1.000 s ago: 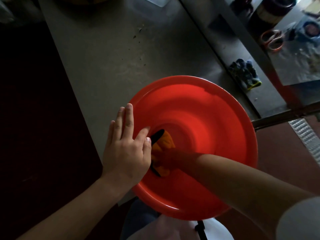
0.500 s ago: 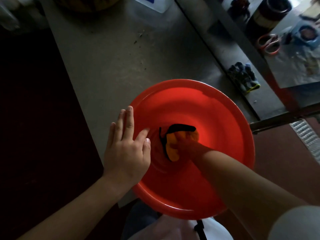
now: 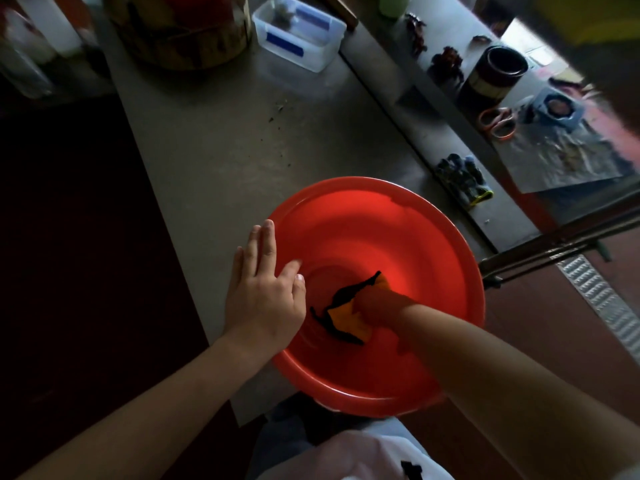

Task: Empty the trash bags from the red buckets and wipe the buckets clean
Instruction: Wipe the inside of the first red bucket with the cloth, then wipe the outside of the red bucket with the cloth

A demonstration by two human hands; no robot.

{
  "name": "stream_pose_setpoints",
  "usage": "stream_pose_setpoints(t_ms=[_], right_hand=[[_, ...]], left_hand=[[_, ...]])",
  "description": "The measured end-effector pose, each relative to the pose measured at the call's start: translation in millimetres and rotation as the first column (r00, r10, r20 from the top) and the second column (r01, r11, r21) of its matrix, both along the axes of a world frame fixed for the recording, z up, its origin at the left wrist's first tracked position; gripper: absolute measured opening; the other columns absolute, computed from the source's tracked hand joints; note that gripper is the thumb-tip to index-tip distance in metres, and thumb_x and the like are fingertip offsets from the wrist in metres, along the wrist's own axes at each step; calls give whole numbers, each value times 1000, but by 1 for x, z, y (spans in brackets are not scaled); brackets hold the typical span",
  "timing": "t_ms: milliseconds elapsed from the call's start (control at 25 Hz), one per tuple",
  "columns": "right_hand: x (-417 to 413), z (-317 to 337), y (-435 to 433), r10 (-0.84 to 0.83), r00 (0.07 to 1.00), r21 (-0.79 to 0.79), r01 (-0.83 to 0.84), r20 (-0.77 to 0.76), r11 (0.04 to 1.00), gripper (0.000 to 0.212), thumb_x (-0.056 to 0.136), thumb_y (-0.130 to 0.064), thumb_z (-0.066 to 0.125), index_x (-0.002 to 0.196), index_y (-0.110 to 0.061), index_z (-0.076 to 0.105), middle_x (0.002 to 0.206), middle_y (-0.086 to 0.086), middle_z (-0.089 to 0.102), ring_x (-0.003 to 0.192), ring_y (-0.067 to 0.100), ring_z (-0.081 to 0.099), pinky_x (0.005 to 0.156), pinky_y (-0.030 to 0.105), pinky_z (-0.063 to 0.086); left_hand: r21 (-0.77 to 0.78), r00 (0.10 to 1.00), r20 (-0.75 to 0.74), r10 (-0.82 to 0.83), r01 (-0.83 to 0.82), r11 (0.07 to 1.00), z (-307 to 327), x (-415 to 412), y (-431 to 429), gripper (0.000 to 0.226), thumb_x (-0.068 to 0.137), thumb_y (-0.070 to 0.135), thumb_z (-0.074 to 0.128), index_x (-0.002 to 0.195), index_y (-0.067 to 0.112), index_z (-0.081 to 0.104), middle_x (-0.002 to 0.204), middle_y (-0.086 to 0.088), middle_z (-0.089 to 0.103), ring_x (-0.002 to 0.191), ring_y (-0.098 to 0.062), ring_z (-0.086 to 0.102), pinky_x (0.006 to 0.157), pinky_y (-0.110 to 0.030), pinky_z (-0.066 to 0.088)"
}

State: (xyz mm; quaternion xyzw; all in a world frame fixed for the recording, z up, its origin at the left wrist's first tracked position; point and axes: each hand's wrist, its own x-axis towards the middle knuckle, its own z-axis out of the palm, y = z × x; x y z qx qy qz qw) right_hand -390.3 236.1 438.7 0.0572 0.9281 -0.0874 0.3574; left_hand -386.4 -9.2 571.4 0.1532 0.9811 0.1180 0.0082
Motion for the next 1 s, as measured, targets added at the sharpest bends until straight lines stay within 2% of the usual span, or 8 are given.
stream_pose_setpoints(t_ms=[80,200,320,440,640,760,880,1000], right_hand=[[-3,18,4,107,990,-17,-106,90,994,28,99,-20,53,123,-9,64,126,16,62,111,24,60,86,27,48],[-3,61,-12,158,979,43,-165,130,985,34,100,-20,54,129,-6,62,132,15,63,123,29,60,88,36,46],[-3,88,-18,127,984,53,-134,123,990,26,94,-15,59,117,-9,70,117,12,71,109,27,68,73,29,45],[-10,114,-17,187,975,109,-201,121,974,25,91,-15,60,114,-10,72,112,8,72,93,25,67,72,27,45],[-3,167,-2,278,958,152,-264,-77,952,27,94,-20,58,117,-10,67,111,7,68,88,21,60,71,27,43],[10,191,13,223,953,52,-217,-207,975,26,96,-21,59,117,-9,67,100,4,60,88,18,56,75,29,47],[36,213,23,158,944,-19,-171,-289,985,21,97,-24,52,109,-12,64,97,4,61,86,20,61,73,30,49],[54,225,30,-204,951,-427,89,-232,900,23,91,-19,60,108,-5,68,97,10,69,89,28,70,77,37,58]], left_hand=[[0,1000,5,-8,8,1000,1,0,0,51,98,41,27,133,27,63,166,-17,-1,154,-33,-1,123,-54,11],[35,1000,14,-14,13,999,4,-1,-1,49,99,42,29,132,30,61,167,-15,-1,154,-32,-3,122,-58,5],[2,999,24,-27,27,1000,10,-2,1,46,100,41,30,134,32,59,167,-16,-1,154,-32,-4,121,-60,-4],[-50,998,-42,-54,52,997,14,3,3,43,99,39,33,128,30,62,165,-17,13,154,-34,2,119,-62,-7],[15,968,-242,-73,79,997,31,41,32,38,92,35,41,106,21,73,138,-6,60,136,-28,46,119,-54,20],[50,981,-194,-30,41,998,44,77,61,47,92,43,32,100,20,72,105,3,71,102,-22,64,99,-40,42],[14,997,-67,34,-33,999,53,119,98,47,92,59,39,108,24,67,101,3,71,95,-22,66,83,-38,49],[71,990,52,129,-133,989,62,148,132,61,85,73,51,122,25,57,107,-3,69,99,-26,66,77,-38,53]])
